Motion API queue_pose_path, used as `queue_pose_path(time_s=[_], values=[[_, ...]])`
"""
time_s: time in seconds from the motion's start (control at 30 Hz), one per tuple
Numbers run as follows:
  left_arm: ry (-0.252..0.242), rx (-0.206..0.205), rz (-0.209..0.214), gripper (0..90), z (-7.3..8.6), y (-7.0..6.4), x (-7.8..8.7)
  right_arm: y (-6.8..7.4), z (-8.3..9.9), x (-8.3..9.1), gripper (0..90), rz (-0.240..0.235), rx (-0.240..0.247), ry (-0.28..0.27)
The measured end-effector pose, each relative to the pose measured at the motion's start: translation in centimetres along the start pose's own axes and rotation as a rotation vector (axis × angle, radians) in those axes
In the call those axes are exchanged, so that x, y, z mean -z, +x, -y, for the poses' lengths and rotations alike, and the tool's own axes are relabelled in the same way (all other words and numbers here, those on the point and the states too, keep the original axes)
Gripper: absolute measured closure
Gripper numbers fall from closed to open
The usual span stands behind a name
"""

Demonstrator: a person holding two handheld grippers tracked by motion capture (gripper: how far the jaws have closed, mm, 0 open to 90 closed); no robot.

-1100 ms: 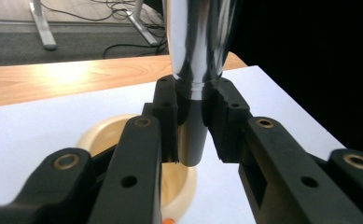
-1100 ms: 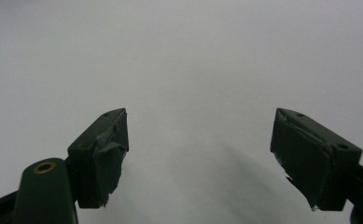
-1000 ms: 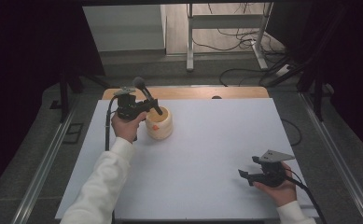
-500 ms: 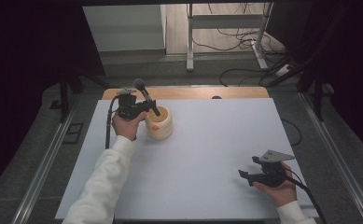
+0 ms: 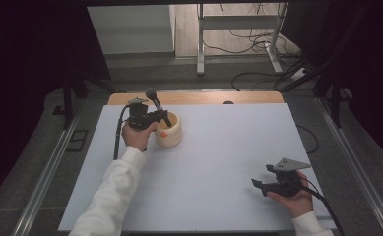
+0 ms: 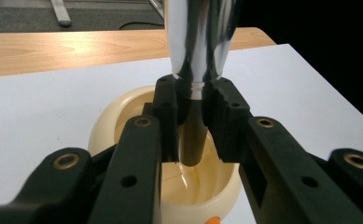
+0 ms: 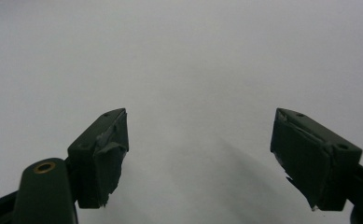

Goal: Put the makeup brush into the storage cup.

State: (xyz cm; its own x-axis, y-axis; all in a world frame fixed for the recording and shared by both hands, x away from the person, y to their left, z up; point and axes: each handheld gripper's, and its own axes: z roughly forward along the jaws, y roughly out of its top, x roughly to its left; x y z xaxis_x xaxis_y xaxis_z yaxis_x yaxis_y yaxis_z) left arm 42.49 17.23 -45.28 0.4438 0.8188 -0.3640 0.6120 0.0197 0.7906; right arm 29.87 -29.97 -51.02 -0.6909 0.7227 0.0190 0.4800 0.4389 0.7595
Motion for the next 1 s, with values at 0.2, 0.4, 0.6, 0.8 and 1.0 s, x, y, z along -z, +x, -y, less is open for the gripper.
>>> queue_pose_path(time_s=[0.2, 0.4, 0.6, 0.8, 1.0], values=[[-0.006, -0.001, -0.001, 73.9, 0.3, 0.1, -0.1, 0.0, 0.0, 0.0, 20.1, 0.000, 0.002, 0.002], [-0.001, -0.033, -0.026, 44.3, 0.3, -0.2, 0.1, 0.0, 0.0, 0.0, 20.1, 0.000, 0.003, 0.002], [-0.028, -0.019, -0.007, 20.2, 0.2, -0.4, 0.9, 0.1, 0.0, 0.0, 20.2, 0.001, 0.006, 0.001], [-0.053, -0.045, 0.026, 14.7, 0.0, -1.2, 1.8, 0.1, 0.0, 0.0, 20.2, 0.001, 0.007, 0.003], [-0.042, -0.074, 0.028, 12.2, 0.0, -1.7, 2.0, 0.1, 0.0, 0.0, 20.2, 0.001, 0.007, 0.004]])
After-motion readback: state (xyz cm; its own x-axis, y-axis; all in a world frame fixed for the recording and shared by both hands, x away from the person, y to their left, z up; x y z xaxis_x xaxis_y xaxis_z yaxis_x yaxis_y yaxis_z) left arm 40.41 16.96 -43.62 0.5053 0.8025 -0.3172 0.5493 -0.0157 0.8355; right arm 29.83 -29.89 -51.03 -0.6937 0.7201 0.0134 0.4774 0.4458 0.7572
